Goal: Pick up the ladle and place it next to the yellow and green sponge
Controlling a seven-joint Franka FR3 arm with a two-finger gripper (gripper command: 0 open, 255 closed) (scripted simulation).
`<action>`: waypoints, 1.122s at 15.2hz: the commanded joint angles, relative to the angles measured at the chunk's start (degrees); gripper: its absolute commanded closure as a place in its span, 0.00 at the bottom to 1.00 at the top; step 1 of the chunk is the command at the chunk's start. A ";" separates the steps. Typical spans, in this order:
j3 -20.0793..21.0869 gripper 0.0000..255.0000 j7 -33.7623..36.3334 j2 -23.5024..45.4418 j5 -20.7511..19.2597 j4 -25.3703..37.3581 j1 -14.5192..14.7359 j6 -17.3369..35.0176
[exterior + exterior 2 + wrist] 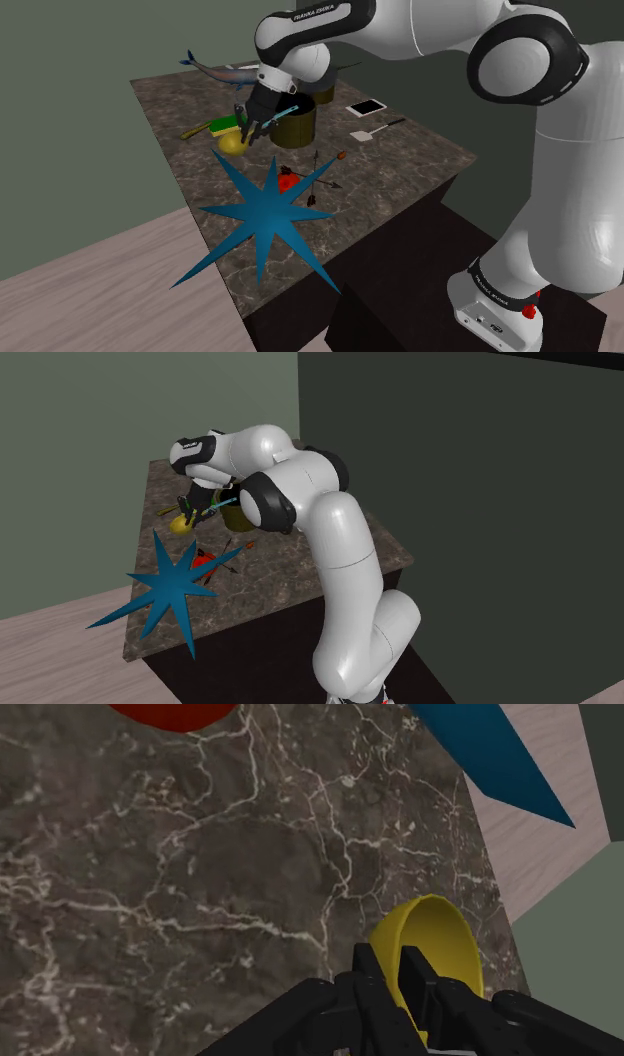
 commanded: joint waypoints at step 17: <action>0.51 0.00 -2.24 1.66 1.24 -2.56 0.07 3.61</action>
